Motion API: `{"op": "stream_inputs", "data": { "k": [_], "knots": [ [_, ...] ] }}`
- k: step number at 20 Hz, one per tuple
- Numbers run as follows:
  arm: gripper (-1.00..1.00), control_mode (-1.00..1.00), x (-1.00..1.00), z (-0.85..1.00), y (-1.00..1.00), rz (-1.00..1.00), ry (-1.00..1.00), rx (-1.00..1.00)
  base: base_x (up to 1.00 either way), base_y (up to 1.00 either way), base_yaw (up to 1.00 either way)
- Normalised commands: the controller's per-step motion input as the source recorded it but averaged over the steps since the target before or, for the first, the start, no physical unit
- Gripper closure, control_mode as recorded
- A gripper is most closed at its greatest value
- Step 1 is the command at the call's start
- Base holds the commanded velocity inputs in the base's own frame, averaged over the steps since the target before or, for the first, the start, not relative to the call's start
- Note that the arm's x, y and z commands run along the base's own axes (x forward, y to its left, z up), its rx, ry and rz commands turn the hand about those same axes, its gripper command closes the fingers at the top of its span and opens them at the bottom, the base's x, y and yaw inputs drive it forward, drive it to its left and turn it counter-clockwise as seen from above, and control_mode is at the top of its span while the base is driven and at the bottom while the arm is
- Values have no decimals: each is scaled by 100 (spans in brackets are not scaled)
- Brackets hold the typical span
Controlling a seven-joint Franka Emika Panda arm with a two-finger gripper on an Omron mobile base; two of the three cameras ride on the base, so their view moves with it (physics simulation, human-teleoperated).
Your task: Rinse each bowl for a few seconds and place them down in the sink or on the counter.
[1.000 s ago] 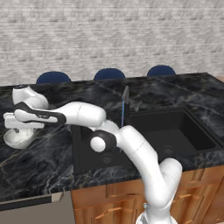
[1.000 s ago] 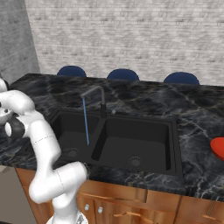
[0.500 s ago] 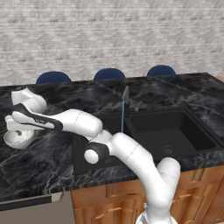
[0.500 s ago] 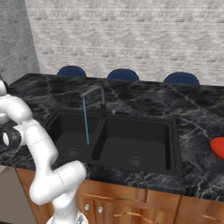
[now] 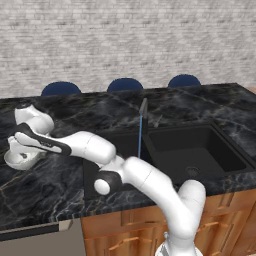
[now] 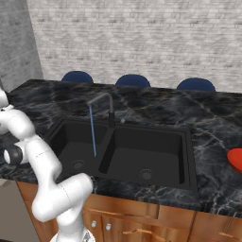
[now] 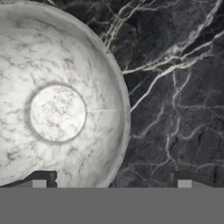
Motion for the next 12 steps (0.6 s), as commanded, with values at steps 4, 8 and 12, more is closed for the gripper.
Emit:
{"op": "stream_inputs", "data": {
  "k": [4, 8, 12],
  "knots": [
    [-100, -100, 5, -18, 8, 0, -2, 0, 0, 0, 0],
    [-100, -100, 10, -18, 9, 0, -1, 0, 0, 0, 0],
    [-100, -100, 15, -16, 7, -1, 0, 0, 0, 0, 0]
  ]
}}
